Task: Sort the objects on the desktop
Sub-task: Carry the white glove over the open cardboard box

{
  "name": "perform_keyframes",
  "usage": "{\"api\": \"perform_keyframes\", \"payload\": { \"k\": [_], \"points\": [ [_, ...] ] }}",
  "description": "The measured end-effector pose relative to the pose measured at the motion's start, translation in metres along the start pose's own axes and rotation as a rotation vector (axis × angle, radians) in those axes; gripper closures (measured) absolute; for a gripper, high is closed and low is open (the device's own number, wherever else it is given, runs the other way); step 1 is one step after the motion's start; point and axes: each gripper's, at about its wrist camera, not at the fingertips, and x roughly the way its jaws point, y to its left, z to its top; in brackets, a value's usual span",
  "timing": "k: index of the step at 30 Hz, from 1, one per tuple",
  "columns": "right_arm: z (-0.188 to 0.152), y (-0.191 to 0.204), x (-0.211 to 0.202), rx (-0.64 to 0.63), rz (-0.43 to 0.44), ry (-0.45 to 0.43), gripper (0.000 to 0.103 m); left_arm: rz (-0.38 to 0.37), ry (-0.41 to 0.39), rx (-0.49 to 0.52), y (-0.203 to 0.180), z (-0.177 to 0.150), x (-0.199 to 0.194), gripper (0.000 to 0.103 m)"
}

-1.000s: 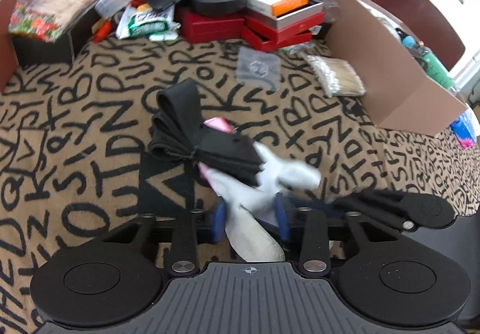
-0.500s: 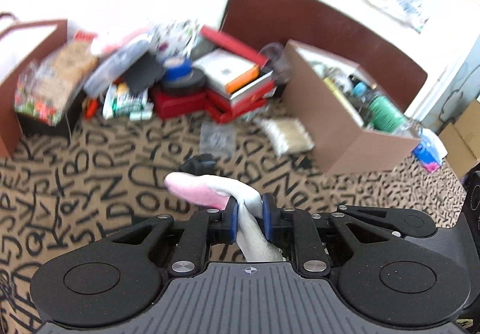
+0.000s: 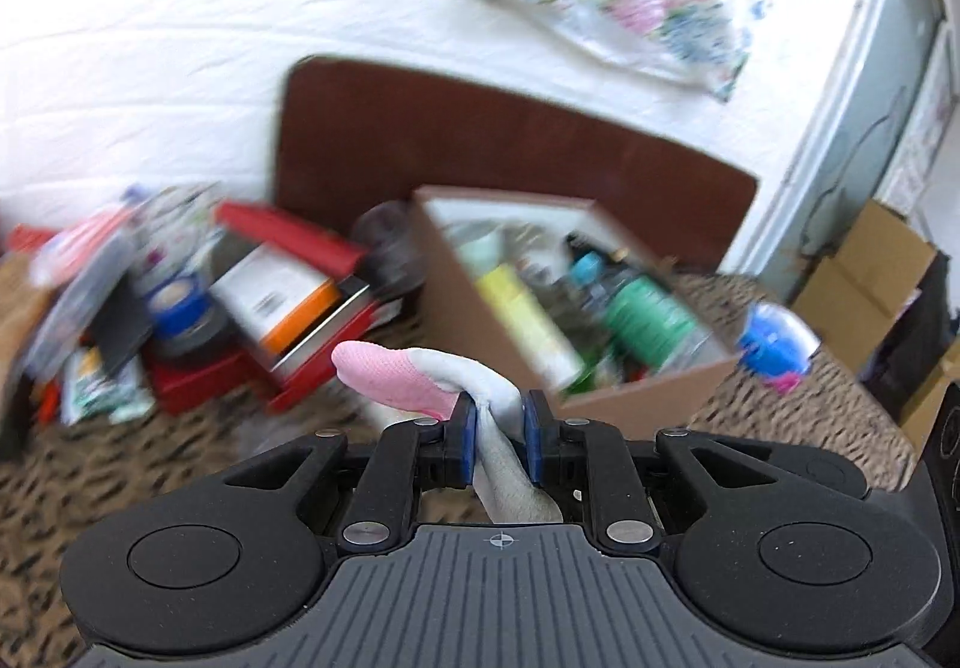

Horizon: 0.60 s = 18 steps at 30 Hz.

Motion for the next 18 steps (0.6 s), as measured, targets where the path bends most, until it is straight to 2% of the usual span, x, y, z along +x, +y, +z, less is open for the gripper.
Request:
{"api": "perform_keyframes", "payload": {
  "k": [4, 7, 14, 17, 18],
  "points": [
    [0.016, -0.034, 0.003, 0.013, -0.083, -0.043, 0.092, -0.050, -0.041, 0.038, -0.023, 0.026, 0.034, 0.088],
    [0.026, -0.058, 0.012, 0.016, -0.142, -0.062, 0.092, -0.094, -0.058, 0.024, -0.032, 0.041, 0.063, 0.087],
    [0.041, -0.106, 0.038, -0.010, -0.262, -0.082, 0.092, -0.164, -0.054, 0.020, -0.045, 0.069, 0.129, 0.081],
    [0.043, -0.117, 0.045, -0.039, -0.300, -0.100, 0.092, -0.186, -0.060, 0.041, -0.050, 0.078, 0.151, 0.068],
    [0.042, -0.123, 0.050, -0.032, -0.320, -0.081, 0.091, -0.185, -0.048, 0.047, -0.051, 0.078, 0.161, 0.065]
  ]
}}
